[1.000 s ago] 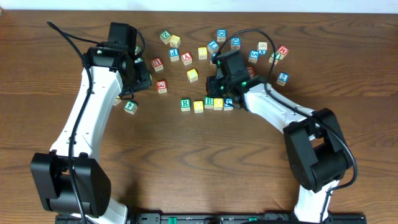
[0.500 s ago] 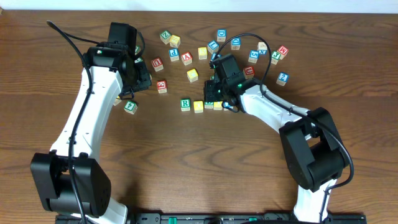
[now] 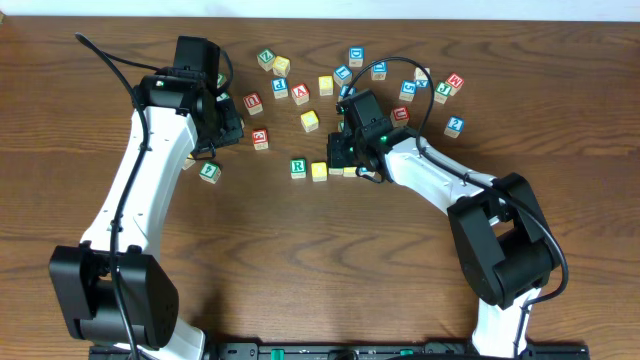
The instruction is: Spell out ROBOT
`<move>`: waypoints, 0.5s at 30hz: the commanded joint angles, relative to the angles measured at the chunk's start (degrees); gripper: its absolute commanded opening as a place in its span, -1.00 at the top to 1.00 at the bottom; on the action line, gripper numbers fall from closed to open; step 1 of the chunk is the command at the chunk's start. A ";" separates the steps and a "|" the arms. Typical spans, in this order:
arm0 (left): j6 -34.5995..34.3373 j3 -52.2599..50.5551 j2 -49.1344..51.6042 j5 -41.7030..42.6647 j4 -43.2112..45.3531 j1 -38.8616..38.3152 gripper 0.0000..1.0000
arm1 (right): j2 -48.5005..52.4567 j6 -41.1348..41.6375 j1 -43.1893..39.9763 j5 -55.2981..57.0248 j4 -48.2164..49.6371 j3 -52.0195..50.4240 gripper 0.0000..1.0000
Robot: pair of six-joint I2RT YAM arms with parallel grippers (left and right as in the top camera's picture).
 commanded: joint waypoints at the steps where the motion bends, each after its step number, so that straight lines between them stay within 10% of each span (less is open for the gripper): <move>1: -0.28 -0.24 0.42 -0.33 -0.11 -0.09 0.38 | 0.92 0.87 0.39 0.63 -0.44 0.79 0.98; 15: -0.28 -0.24 0.42 -0.33 -0.11 -0.09 0.38 | 0.92 0.85 0.37 0.44 -1.40 0.79 0.97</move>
